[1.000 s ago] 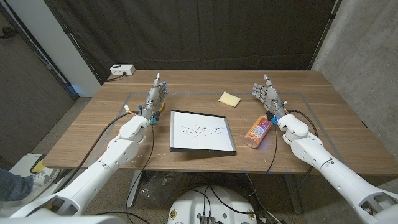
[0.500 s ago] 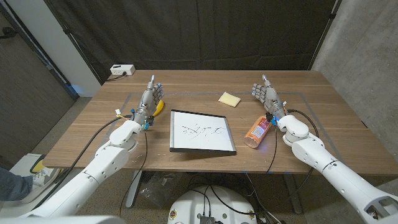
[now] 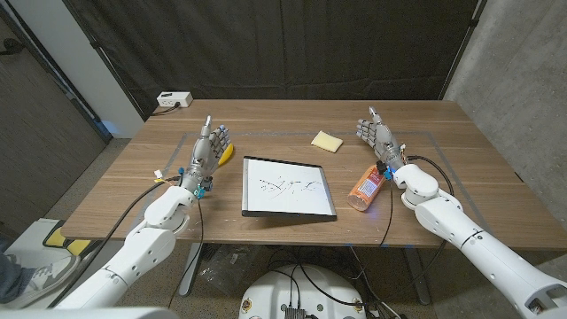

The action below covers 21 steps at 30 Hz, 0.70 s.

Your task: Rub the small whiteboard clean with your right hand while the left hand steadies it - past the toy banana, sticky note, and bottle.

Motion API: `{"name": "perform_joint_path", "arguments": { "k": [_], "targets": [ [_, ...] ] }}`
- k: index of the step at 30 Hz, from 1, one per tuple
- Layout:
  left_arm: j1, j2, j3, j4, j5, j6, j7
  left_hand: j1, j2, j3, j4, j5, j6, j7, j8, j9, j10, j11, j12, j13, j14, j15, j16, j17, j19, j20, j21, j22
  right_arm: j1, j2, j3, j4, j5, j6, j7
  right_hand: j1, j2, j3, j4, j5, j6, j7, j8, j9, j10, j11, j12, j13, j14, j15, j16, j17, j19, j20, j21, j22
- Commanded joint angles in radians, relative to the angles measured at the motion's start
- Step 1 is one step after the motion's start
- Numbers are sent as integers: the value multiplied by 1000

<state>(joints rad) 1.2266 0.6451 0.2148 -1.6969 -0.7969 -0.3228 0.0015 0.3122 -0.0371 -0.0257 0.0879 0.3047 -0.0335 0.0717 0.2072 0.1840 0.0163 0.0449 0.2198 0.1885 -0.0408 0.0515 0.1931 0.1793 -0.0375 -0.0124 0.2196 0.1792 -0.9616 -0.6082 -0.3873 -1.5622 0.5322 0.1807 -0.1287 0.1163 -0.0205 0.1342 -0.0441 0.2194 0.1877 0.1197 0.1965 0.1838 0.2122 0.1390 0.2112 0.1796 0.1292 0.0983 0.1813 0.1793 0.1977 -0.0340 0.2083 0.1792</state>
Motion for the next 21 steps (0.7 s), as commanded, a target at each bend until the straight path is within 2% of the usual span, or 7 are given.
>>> {"name": "perform_joint_path", "arguments": {
  "k": [1,4,10,18,21],
  "targets": [
    [108,-28,-19,-67,-94,-42,-56,2,7,1,-4,3,4,1,3,3,5,2,3,3,3,3,6,4,3,-4,6,4,-2,-7,1,-31,-35,5,-27,12,-1,4,-5,-3,3,-3,4,4,3,-4,6,2,11,3,7,2,9,3,5,5],
    [126,-25,-14,-89,-122,-21,-66,5,9,2,-5,2,5,1,3,3,5,3,2,3,5,4,6,4,3,-4,6,4,1,-13,4,-38,-41,-2,-30,13,-1,4,-6,-4,5,-5,5,4,5,-3,6,2,11,3,7,2,10,4,5,5],
    [202,4,-25,-163,-130,23,-10,12,14,4,-7,1,0,2,1,3,3,5,1,3,5,8,5,4,3,-2,5,4,-6,-23,9,-47,-42,-18,-35,15,0,4,-7,-5,7,-5,5,4,7,-4,7,2,12,2,7,2,11,4,5,5],
    [345,41,-84,-290,-125,53,104,24,24,8,-11,-2,-14,6,-6,4,-11,8,-6,4,4,10,2,5,3,2,3,4,-3,-26,3,-48,-33,-44,-27,18,0,4,-9,-6,8,-5,5,4,10,-5,7,2,15,0,7,2,12,4,5,5],
    [384,46,-108,-320,-146,60,113,28,27,9,-12,-3,-19,8,-8,4,-12,11,-7,4,3,14,1,5,4,11,3,4,1,-28,-2,-50,-38,-48,-21,18,0,4,-9,-7,8,-5,5,4,10,-5,7,3,15,0,7,2,13,4,5,5]
  ]
}}
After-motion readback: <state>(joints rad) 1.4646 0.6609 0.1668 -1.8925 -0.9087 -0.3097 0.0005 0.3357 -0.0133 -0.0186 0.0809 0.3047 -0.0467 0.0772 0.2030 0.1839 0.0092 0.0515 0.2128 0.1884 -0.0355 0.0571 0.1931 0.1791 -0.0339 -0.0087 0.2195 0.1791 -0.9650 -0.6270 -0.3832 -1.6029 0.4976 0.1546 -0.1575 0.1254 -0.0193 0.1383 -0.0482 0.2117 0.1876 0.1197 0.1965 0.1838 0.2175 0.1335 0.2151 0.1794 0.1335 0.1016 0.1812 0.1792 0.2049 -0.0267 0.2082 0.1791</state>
